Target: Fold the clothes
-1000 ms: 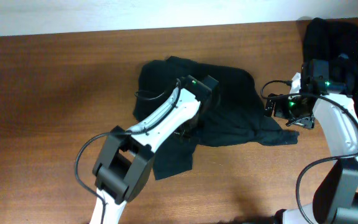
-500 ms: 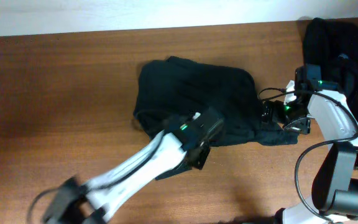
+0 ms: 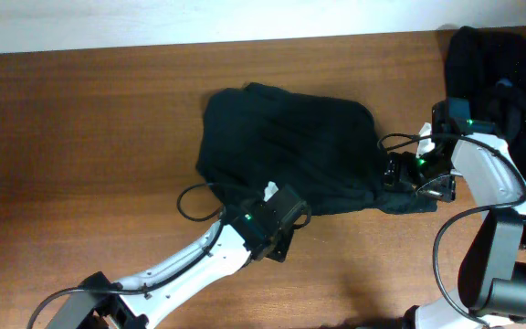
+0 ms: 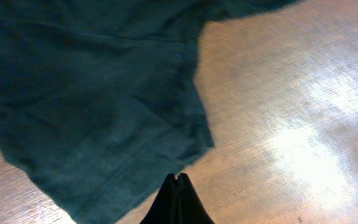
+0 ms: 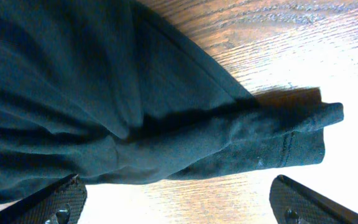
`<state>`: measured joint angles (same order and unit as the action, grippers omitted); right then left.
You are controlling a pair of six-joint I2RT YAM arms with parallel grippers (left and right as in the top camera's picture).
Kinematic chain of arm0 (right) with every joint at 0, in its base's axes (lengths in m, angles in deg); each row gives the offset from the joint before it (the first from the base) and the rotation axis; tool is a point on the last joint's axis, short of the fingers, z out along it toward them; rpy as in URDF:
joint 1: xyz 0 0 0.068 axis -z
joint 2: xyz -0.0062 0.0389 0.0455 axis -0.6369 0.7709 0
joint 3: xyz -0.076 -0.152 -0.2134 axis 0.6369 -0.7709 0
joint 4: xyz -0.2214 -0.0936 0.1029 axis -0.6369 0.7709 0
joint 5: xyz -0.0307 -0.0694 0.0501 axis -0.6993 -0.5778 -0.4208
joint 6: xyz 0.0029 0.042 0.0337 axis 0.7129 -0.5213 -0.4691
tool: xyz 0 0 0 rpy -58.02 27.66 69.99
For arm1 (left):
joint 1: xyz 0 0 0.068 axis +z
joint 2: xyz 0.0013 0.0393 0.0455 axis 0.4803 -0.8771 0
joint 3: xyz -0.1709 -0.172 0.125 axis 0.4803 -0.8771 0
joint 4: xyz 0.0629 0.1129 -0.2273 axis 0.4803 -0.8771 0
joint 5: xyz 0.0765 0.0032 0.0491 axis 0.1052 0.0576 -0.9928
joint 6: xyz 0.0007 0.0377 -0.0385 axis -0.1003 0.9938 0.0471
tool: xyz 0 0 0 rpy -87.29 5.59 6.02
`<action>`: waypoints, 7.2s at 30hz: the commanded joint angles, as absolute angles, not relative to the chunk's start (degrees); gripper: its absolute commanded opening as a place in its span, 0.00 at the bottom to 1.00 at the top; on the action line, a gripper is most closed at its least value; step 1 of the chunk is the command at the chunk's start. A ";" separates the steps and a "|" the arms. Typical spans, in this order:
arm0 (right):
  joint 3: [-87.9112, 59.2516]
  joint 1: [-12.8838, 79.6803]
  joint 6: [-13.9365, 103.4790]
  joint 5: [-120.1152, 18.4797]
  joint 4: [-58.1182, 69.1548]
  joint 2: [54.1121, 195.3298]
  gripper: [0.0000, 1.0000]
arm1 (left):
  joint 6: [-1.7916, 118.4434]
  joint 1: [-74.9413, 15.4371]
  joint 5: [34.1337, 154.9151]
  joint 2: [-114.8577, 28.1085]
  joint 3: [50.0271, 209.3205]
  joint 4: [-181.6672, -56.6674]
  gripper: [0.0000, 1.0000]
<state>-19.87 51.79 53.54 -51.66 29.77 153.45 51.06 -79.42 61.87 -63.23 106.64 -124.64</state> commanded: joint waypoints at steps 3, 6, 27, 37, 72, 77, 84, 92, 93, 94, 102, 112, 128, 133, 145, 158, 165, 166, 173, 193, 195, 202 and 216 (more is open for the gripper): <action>-20.15 51.97 53.97 -50.28 29.79 153.65 0.99 | 45.40 -79.16 58.46 -64.00 100.93 -118.46 0.01; -20.13 51.97 53.95 -48.18 29.75 153.65 0.99 | 44.35 -79.16 58.46 -65.61 97.02 -111.11 0.01; -20.07 51.97 47.63 -48.77 30.88 153.65 1.00 | 45.14 -70.96 63.07 -69.61 95.60 -100.27 0.10; -20.07 51.97 47.55 -48.69 31.50 153.65 0.64 | 45.07 -70.26 64.67 -71.80 95.60 -99.55 0.10; -23.06 56.73 26.46 -48.93 29.31 153.65 0.38 | 45.07 -70.26 65.89 -71.80 95.60 -99.07 0.24; -24.33 55.92 24.86 -48.86 27.23 153.65 0.42 | 45.09 -70.26 66.13 -71.80 95.60 -99.05 0.24; -29.73 55.92 22.87 -42.59 18.64 153.65 0.43 | 45.07 -70.26 66.13 -71.80 95.60 -99.05 0.24; -31.32 55.59 21.71 -42.35 16.98 153.65 0.42 | 45.09 -70.26 66.13 -71.80 95.60 -99.05 0.25; -31.43 55.59 21.67 -42.35 16.96 153.65 0.43 | 45.09 -70.26 66.13 -71.80 95.60 -99.03 0.24; -31.54 55.59 21.47 -42.35 16.89 153.65 0.42 | 45.07 -70.26 66.13 -71.80 95.60 -99.03 0.25; -32.07 55.59 20.66 -42.57 16.33 153.65 0.33 | 45.09 -70.26 66.13 -71.80 95.60 -99.09 0.25; -31.83 55.59 23.55 -42.33 17.07 152.80 0.04 | 45.09 -70.26 66.11 -71.80 95.60 -99.09 0.25; -28.09 55.59 29.97 -46.02 30.38 141.63 0.04 | 45.09 -70.15 66.09 -71.78 95.60 -99.09 0.25; -29.12 55.59 31.44 -46.65 32.83 141.71 0.04 | 45.09 -70.05 66.11 -71.78 95.60 -99.11 0.25; -37.55 55.59 31.44 -46.65 30.71 141.74 0.04 | 45.09 -66.59 68.84 -71.78 95.60 -100.82 0.15; -39.30 55.59 37.30 -46.65 28.94 141.58 0.95 | 45.81 -64.89 69.52 -69.09 95.62 -103.55 0.04; -26.84 55.59 44.27 -46.65 36.22 139.16 0.99 | 45.83 -64.89 69.54 -69.09 95.64 -104.36 0.04; -24.53 55.59 45.51 -46.65 37.48 138.92 0.99 | 46.25 -64.78 69.54 -69.09 95.64 -105.21 0.04; -17.82 55.62 51.00 -46.68 41.27 138.85 0.98 | 48.28 -57.08 78.81 -67.65 95.64 -115.83 0.04; -17.82 55.70 54.41 -46.15 39.36 138.85 0.99 | 63.43 -37.81 88.64 -53.11 102.70 -124.66 0.30; -17.82 55.70 54.41 -44.77 39.15 138.85 0.98 | 63.43 -37.81 88.56 -49.68 106.00 -123.75 0.30; -17.90 55.68 54.39 -42.54 38.49 138.85 0.99 | 63.87 -37.81 87.86 -44.61 108.76 -105.93 0.24; -24.13 55.64 52.18 -37.85 26.91 138.96 0.99 | 63.82 -41.19 87.44 -66.05 109.87 -79.46 0.20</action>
<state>-21.68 55.97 53.67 -39.18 28.96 139.27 63.08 -39.88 87.07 -60.59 109.02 -81.91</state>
